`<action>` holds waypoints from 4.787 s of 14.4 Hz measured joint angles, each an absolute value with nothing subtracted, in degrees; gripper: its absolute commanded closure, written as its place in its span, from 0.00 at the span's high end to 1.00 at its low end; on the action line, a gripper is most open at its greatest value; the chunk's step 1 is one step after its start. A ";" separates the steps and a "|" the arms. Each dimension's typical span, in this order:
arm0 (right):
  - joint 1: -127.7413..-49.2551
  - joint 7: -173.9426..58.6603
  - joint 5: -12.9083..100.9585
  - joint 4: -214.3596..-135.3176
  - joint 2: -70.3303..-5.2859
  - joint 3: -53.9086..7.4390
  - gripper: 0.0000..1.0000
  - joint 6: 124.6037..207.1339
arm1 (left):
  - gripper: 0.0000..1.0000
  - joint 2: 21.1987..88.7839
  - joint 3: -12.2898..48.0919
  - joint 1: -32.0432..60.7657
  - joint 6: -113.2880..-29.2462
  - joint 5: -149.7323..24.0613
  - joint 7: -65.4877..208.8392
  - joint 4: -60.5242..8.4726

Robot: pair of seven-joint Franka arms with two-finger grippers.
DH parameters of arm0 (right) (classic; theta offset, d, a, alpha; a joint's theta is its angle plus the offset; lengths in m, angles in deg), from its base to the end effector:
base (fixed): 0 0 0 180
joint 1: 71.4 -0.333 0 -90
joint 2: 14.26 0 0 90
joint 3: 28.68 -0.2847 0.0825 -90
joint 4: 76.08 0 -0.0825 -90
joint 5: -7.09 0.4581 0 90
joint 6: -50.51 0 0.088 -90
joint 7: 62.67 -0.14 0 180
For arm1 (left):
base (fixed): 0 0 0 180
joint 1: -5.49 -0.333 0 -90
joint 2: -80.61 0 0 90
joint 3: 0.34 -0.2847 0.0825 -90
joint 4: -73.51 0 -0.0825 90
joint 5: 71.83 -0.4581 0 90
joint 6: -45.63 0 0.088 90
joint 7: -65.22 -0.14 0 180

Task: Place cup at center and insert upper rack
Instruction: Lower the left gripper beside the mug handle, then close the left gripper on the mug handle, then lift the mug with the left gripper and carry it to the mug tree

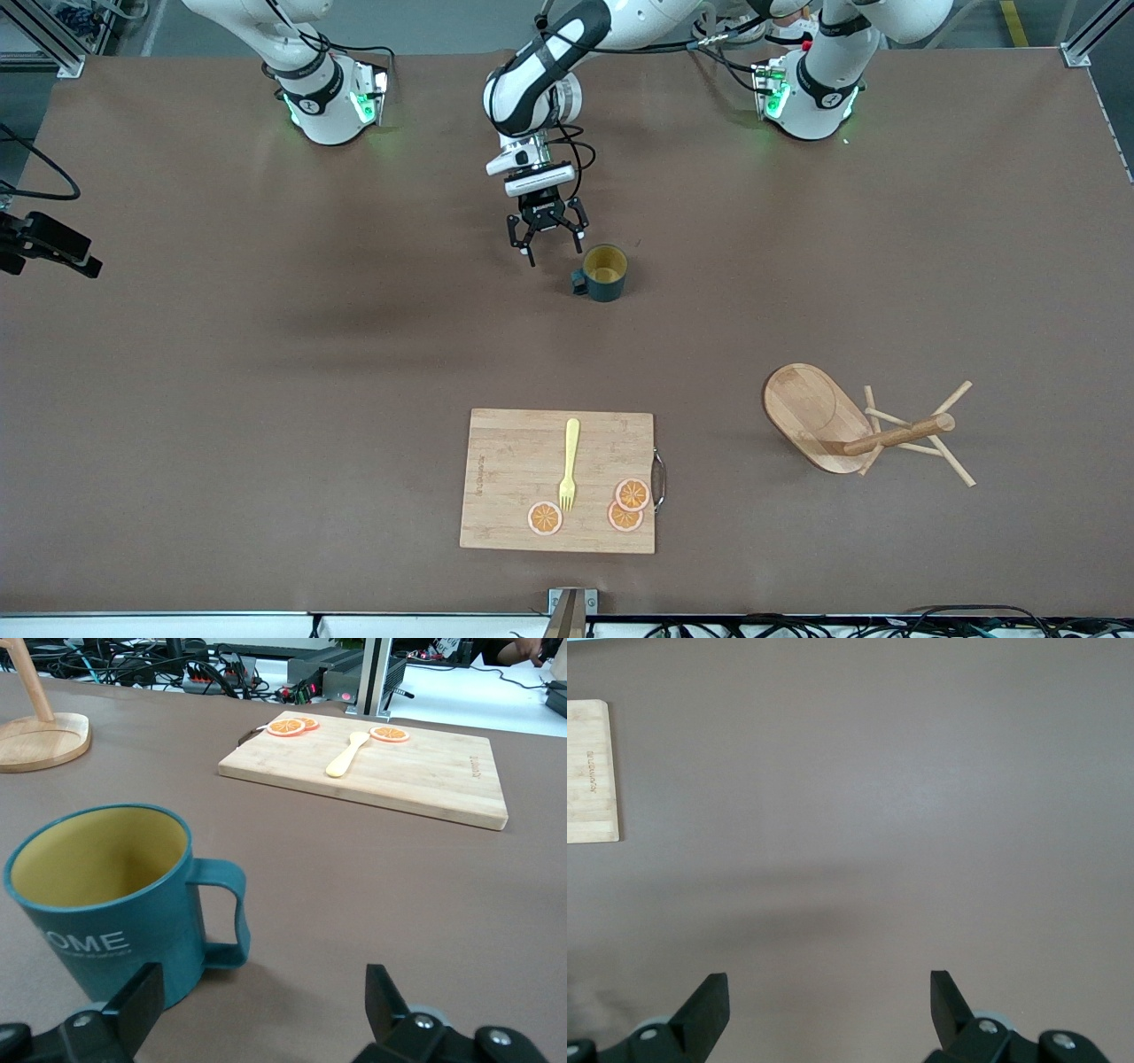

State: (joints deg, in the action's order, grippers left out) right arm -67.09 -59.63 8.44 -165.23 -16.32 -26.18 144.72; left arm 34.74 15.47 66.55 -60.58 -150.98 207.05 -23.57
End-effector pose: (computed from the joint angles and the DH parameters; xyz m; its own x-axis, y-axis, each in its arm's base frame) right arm 0.6435 -0.0733 0.5522 0.9963 -0.0672 0.0534 -0.0663 -0.9976 -0.0192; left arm 0.2533 -0.6193 0.0420 0.4789 0.1763 0.8600 0.2909 -0.9561 0.0340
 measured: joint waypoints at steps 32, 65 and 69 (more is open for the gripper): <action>-67.11 -59.58 8.42 -165.21 -16.32 -26.19 1.00 144.98 | 0.86 24.76 14.33 66.53 -52.79 -149.72 195.47 -10.45; -67.10 -59.57 8.42 -165.20 -16.32 -26.17 1.00 145.00 | 0.00 26.49 11.54 64.09 -56.74 -140.20 190.60 -5.75; -67.09 -59.58 8.41 -165.20 -16.32 -26.11 1.00 145.00 | 0.00 34.74 11.52 61.70 -56.67 -129.59 185.59 -4.96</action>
State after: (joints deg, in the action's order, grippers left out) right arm -67.09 -59.58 8.41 -165.20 -16.32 -26.11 145.00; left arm 34.74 11.52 61.70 -56.67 -129.59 185.59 -4.96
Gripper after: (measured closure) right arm 0.000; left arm 0.952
